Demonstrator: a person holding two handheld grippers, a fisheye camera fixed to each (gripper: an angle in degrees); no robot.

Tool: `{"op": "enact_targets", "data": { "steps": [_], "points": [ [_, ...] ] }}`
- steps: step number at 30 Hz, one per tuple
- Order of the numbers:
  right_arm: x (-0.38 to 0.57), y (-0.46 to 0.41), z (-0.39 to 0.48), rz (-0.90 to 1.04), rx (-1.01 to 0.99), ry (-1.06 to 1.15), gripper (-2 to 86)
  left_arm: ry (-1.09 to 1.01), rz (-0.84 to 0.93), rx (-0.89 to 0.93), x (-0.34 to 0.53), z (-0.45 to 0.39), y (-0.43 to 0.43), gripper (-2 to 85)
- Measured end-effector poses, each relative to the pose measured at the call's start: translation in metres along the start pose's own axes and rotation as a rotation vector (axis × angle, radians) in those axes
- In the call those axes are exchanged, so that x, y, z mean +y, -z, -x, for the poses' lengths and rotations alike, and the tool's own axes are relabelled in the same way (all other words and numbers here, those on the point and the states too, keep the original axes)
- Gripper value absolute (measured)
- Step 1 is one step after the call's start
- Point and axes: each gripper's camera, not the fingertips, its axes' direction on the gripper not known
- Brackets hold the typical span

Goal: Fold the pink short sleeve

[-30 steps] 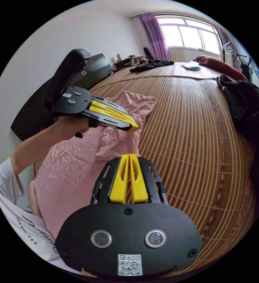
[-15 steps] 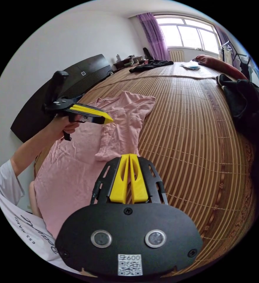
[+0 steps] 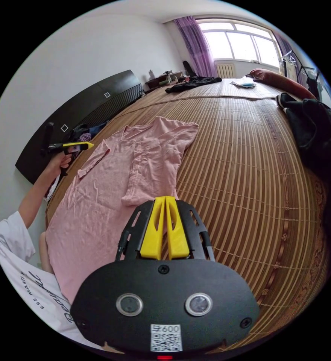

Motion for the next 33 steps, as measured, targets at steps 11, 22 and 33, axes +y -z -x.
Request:
{"op": "enact_targets", "data": {
  "steps": [11,22,33],
  "points": [
    [-0.021,-0.025,0.1,0.0,0.003,0.002,-0.9,0.041,0.055,0.008,0.078,-0.053,0.078,0.7],
    [-0.039,-0.021,0.207,-0.007,-0.024,-0.013,-0.9,0.064,0.129,-0.108,0.149,-0.129,0.158,0.8],
    [-0.053,0.012,0.336,0.001,0.0,0.006,-0.9,0.055,-0.005,-0.152,0.287,-0.231,0.259,0.7]
  ]
}}
